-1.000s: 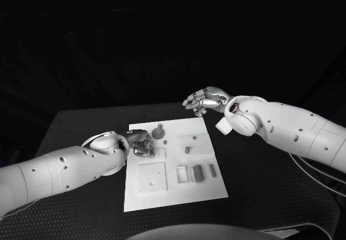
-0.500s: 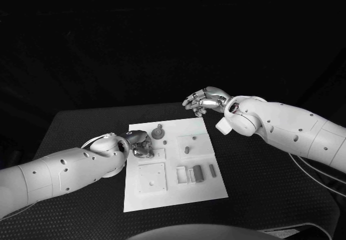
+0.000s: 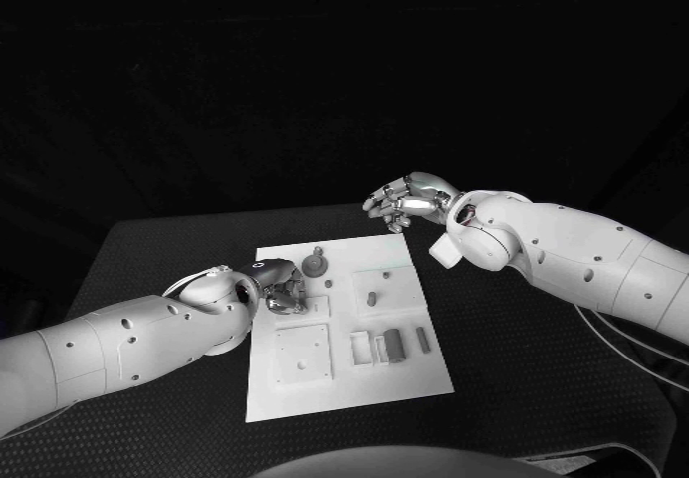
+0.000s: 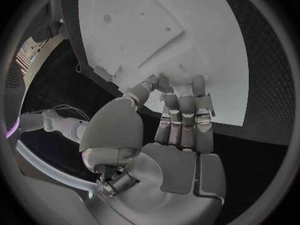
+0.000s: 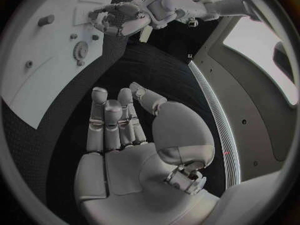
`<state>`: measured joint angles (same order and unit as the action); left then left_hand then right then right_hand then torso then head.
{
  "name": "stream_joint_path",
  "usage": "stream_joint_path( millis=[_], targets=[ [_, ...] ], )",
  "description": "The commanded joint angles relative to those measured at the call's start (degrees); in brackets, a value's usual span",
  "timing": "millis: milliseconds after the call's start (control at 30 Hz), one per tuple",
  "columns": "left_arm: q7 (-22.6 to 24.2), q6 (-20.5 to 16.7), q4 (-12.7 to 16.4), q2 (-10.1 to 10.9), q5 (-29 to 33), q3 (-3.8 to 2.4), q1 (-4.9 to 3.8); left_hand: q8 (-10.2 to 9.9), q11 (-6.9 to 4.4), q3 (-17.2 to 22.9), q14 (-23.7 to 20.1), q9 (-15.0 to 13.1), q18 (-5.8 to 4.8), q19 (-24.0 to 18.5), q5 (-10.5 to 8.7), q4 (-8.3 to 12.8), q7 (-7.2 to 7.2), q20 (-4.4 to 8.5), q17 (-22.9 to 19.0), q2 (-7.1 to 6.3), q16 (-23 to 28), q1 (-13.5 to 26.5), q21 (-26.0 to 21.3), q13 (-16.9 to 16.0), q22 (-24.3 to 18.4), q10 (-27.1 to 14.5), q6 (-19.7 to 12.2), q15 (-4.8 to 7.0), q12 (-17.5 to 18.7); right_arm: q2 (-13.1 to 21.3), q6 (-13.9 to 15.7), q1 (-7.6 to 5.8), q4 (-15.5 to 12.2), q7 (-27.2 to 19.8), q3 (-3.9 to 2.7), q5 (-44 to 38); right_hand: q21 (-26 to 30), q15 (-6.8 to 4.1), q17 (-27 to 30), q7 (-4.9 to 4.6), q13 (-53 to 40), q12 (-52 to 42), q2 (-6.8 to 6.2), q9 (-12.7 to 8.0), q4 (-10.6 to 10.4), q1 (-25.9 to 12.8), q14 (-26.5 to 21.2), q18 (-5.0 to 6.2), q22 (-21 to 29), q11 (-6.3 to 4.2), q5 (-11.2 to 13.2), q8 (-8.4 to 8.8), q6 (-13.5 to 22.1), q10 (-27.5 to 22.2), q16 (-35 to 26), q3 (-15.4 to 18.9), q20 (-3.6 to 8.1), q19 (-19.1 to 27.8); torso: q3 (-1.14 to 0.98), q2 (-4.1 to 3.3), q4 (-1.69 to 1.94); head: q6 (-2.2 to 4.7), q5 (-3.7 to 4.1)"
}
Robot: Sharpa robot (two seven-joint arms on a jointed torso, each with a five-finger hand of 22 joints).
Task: Assemble the parts on the task board
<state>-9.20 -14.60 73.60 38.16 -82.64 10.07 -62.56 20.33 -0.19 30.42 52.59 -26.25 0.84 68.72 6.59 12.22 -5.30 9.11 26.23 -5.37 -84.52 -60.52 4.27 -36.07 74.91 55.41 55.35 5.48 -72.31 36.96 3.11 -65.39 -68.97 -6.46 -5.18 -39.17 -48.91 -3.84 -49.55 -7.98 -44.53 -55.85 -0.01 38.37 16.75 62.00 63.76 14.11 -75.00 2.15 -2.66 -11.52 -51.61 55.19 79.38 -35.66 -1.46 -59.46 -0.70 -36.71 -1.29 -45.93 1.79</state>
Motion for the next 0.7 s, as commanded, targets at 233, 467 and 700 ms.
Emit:
stream_joint_path(
  millis=[233, 467, 700],
  targets=[
    [0.4, 0.8, 0.2, -0.5, 0.6, 0.02, 0.05, 0.2, -0.06, 0.3, 0.2, -0.2, -0.84, 0.4, -0.09, 0.0, -0.77, 0.05, -0.1, -0.19, 0.2, -0.7, -0.3, 0.1, 1.0, 0.3, 0.9, 0.46, 0.5, 0.0, -0.5, 0.04, -0.1, -0.7, -0.04, 0.1, 0.3, -0.31, 0.1, -0.46, 0.1, -0.3, -0.04, -0.1, 0.0, -0.7, 0.0, 0.89, -0.7, -0.10, -0.2, 0.38, -0.1, 0.1, -0.2, 0.1, 0.02, -0.4, -0.01, -0.01, -0.01, 0.00, 0.01],
    [0.2, 1.2, -0.1, -0.5, 0.5, 0.02, 0.05, 0.2, -0.04, 0.4, 0.1, -0.2, -0.84, 0.3, 0.24, 0.1, -0.80, -0.01, -0.2, -0.14, 0.3, -0.8, -0.4, 0.1, 1.0, 0.3, 0.9, 0.44, 0.5, 0.0, -0.5, 0.04, -0.1, -0.6, -0.04, 0.1, 0.3, -0.31, 0.1, -0.46, 0.1, -0.3, -0.06, -0.1, 0.0, -0.7, 0.0, 0.89, -0.7, -0.10, -0.2, 0.39, -0.1, 0.1, -0.2, 0.1, 0.02, -0.4, -0.03, 0.00, -0.02, -0.01, 0.02],
    [0.1, 1.3, -0.2, -0.5, 0.4, 0.02, 0.05, 0.2, -0.03, 0.4, 0.1, -0.2, -0.84, 0.3, 0.30, 0.1, -0.80, -0.03, -0.2, -0.05, 0.3, -0.9, -0.4, 0.1, 0.9, 0.2, 0.9, 0.43, 0.6, 0.1, -0.6, 0.04, -0.1, -0.7, -0.04, 0.1, 0.3, -0.31, 0.1, -0.45, 0.1, -0.3, -0.06, -0.1, 0.0, -0.7, 0.0, 0.89, -0.7, -0.10, -0.2, 0.39, -0.1, 0.1, -0.2, 0.1, 0.03, -0.4, -0.01, 0.00, -0.02, 0.02, 0.06]
  ],
)
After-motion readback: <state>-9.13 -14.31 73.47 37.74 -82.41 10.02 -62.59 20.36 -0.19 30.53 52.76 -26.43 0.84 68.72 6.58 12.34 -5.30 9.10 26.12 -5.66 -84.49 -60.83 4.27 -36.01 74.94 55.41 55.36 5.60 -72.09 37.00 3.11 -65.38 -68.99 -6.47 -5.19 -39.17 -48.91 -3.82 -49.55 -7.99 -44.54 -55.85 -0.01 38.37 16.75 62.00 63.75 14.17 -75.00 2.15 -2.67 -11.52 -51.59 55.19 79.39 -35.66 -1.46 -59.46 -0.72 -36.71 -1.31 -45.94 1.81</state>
